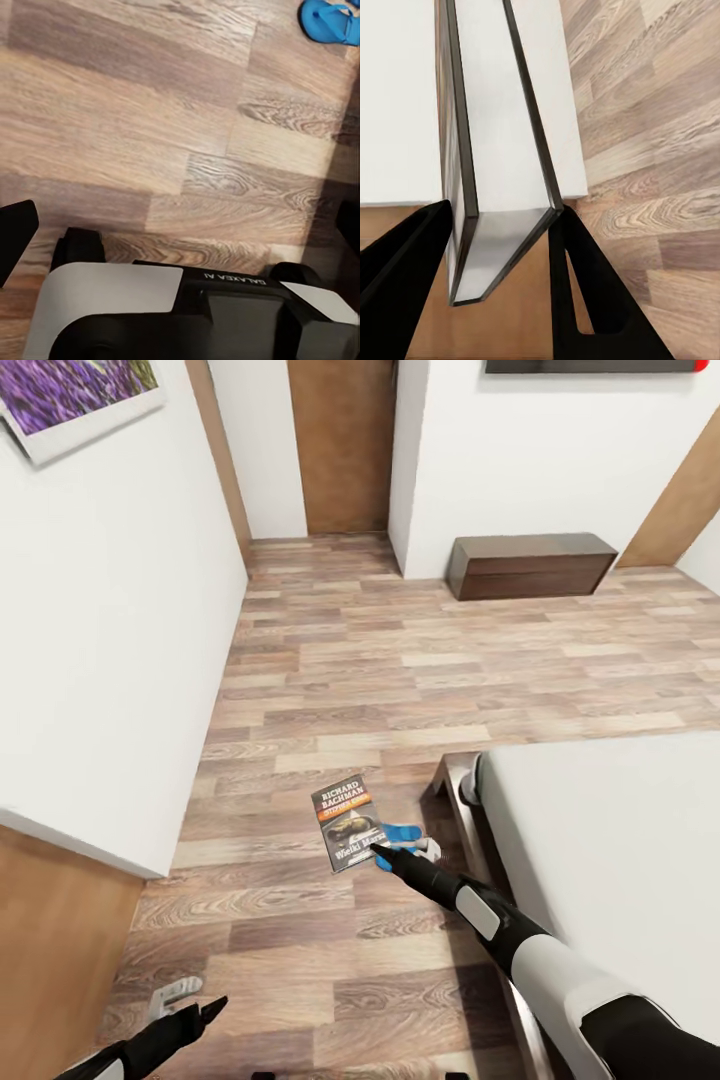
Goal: In the bedroom, move the book from the bed onto either nightstand, and place the two sandals side by side next to the bed.
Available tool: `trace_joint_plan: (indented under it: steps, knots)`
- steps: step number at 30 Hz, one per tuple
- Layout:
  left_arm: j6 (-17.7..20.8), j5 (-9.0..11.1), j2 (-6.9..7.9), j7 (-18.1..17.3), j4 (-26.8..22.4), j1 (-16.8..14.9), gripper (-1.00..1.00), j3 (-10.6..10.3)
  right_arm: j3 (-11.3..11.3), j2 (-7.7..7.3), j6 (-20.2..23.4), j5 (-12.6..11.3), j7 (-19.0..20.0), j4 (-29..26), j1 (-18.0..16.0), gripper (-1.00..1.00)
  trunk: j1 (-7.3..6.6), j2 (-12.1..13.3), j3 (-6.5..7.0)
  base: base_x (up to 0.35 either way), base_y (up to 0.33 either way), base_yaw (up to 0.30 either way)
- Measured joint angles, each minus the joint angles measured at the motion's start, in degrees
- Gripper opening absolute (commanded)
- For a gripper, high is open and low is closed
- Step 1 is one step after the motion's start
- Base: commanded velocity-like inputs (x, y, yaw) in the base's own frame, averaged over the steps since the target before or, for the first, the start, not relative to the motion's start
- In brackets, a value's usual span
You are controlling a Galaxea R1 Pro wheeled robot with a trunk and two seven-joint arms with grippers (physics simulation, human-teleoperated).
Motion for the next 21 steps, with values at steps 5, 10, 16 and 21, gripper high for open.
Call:
trace_joint_plan:
  steps: [5, 10, 16, 21]
  knots:
    - [0.0, 0.0, -0.88, 0.0, 0.0, 0.0, 1.00, 0.0, 0.0, 0.00, 0.0, 0.1, 0.0, 1.2, 0.0, -1.00, 0.00, 0.0, 0.00, 0.000, 0.000, 0.294]
    - [0.0, 0.0, -1.49, 0.0, 0.0, 0.1, 1.00, 0.0, 0.0, -0.01, -0.1, 0.1, 0.0, 2.6, 0.0, -1.00, 0.00, 0.0, 0.00, 0.000, 0.000, 0.294]
    - [0.0, 0.0, -1.58, 0.0, 0.0, 0.4, 1.00, 0.0, 0.2, -0.02, -0.2, 0.8, -0.1, 8.1, 0.0, -1.00, 0.00, 0.0, 0.00, 0.000, 0.000, 0.279]
    - [0.1, 0.0, -1.59, 0.0, 0.1, 0.4, 1.00, 0.0, 0.3, -0.01, -0.3, 5.4, 0.0, 12.0, 0.0, -1.00, 0.00, 0.0, 0.00, 0.000, 0.000, 0.071]
